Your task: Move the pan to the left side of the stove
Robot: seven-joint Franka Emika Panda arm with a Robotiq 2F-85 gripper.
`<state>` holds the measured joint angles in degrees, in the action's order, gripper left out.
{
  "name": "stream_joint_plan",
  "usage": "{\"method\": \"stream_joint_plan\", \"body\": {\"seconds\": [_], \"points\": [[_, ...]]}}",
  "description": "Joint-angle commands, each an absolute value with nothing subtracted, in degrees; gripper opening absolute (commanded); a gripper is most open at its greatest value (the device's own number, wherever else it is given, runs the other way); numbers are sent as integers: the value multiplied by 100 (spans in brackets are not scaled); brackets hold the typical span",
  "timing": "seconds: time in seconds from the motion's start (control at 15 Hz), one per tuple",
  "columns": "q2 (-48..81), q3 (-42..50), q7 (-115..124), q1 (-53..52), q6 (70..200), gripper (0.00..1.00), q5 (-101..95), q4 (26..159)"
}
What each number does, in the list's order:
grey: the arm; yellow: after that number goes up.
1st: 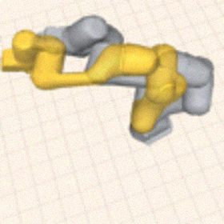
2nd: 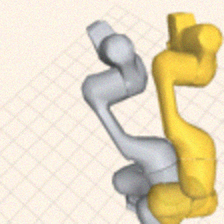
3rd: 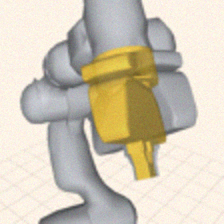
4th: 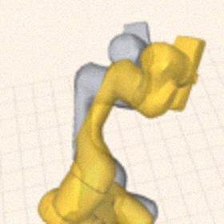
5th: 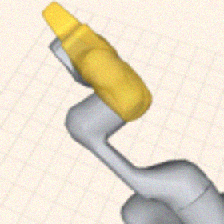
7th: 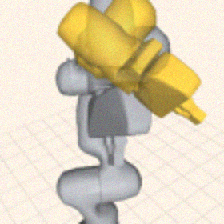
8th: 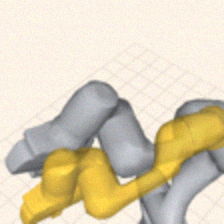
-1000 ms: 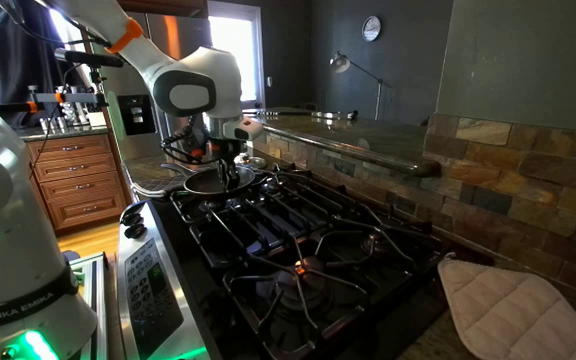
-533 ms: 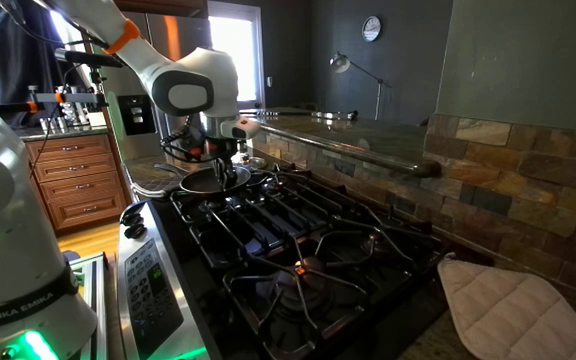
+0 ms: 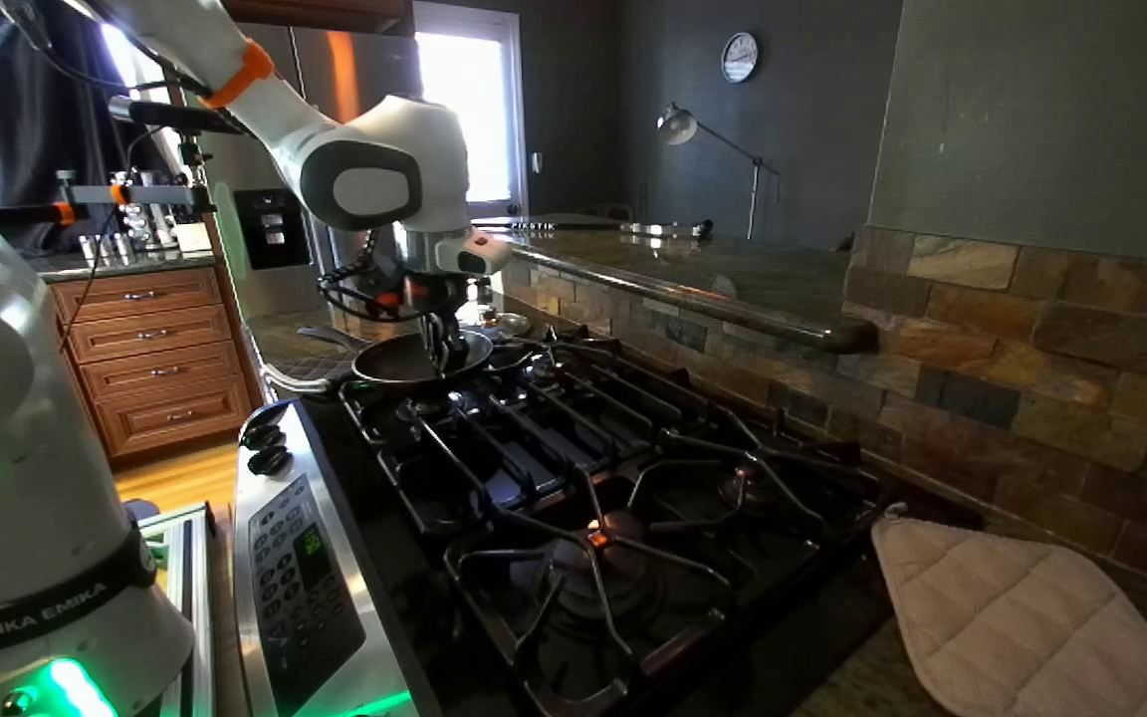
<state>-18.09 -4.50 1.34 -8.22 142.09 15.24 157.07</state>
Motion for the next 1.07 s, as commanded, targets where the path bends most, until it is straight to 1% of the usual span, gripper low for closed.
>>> {"method": "stream_joint_plan", "body": {"seconds": [0.0,0.4,0.47,0.53,0.6,0.67,0.8,0.87,0.93,1.0], "points": [[-1647,-516,160,-901,14383,3,1518,15758],[-1623,-544,149,-915,14389,3,1505,15767],[-1621,-548,144,-920,14394,6,1511,15771],[-1630,-550,147,-925,14411,5,1523,15788],[-1623,-547,142,-931,14411,13,1528,15786],[-1621,-549,150,-931,14410,27,1524,15790],[-1562,-552,147,-935,14405,31,1517,15749],[-1496,-561,158,-934,14389,37,1501,15711],[-1464,-574,170,-931,14390,54,1485,15712],[-1443,-584,193,-917,14392,60,1455,15712]]}}
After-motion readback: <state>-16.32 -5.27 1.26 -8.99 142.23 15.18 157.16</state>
